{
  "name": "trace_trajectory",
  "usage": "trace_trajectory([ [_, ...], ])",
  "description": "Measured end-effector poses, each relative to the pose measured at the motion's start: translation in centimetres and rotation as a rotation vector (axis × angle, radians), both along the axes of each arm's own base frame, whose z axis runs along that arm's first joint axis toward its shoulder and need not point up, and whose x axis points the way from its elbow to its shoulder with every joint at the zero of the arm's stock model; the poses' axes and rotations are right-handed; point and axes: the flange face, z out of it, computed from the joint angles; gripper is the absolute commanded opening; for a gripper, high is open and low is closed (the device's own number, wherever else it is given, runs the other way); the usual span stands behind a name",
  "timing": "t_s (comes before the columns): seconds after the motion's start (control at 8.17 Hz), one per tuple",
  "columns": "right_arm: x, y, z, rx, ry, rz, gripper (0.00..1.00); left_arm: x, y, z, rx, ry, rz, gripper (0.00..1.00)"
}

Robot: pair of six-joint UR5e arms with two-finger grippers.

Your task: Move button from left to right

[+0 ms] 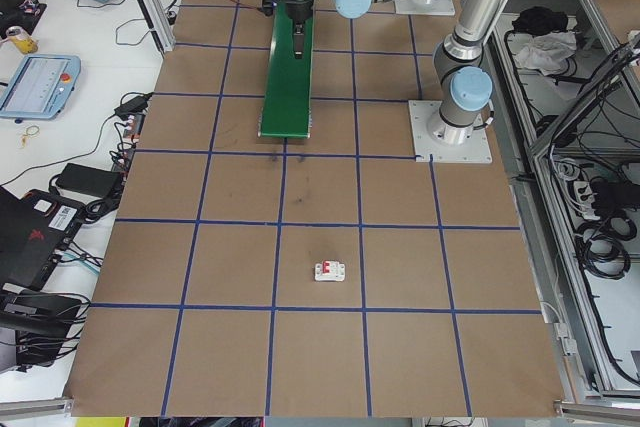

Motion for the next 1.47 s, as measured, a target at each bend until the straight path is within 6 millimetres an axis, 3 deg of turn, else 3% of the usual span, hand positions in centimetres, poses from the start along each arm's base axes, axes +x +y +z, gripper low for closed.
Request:
trace_trajectory([
  [0.12, 2.6, 1.1, 2.2, -0.014, -0.086, -0.143, 1.00, 0.0, 0.0, 0.1, -0.004, 0.000, -0.001, 1.00],
  [0.37, 8.9, 0.6, 4.7, -0.016, -0.154, -0.324, 1.00, 0.0, 0.0, 0.2, -0.006, -0.001, -0.003, 1.00],
  [0.61, 17.5, -0.6, 6.2, 0.006, -0.162, -0.475, 1.00, 0.0, 0.1, 0.1, -0.005, -0.001, -0.007, 1.00],
  [0.86, 27.2, -1.2, 6.7, 0.028, -0.182, -0.625, 1.00, 0.1, 0.0, 0.0, -0.004, -0.001, -0.009, 1.00],
  [1.22, 41.1, 0.1, 5.7, 0.079, -0.199, -0.750, 1.00, 0.1, -0.1, 0.0, -0.006, -0.001, -0.008, 1.00],
  [1.35, 44.4, 0.9, 5.2, 0.104, -0.192, -0.741, 1.00, 0.2, -0.1, 0.1, -0.008, -0.002, -0.007, 1.00],
  [1.47, 46.1, 1.4, 4.8, 0.119, -0.185, -0.733, 1.00, 0.3, -0.1, 0.2, -0.009, -0.002, -0.005, 1.00],
])
